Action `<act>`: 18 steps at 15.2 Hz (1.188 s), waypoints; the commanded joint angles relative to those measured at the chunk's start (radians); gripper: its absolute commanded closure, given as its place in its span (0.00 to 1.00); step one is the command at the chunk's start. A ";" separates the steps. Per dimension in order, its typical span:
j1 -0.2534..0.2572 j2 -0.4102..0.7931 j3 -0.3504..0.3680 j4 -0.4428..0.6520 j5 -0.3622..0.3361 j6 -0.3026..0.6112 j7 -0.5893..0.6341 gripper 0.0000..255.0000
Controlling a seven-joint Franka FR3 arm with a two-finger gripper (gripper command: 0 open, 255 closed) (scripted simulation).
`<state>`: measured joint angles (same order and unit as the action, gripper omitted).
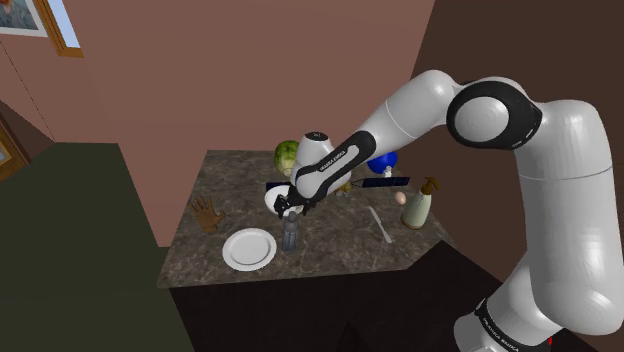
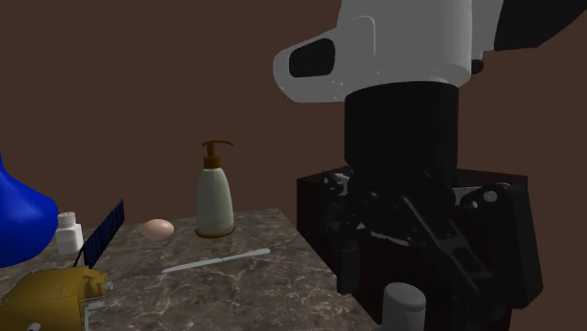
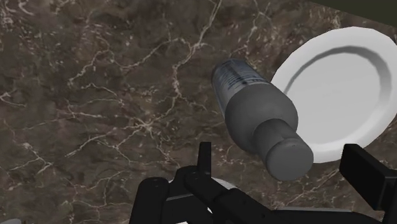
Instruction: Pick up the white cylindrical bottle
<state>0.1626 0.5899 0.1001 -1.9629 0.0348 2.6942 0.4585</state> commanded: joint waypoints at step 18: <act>-0.003 -0.065 0.003 -0.008 0.003 -0.057 0.002 1.00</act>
<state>0.1604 0.5362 0.1028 -1.9707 0.0374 2.6489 0.4604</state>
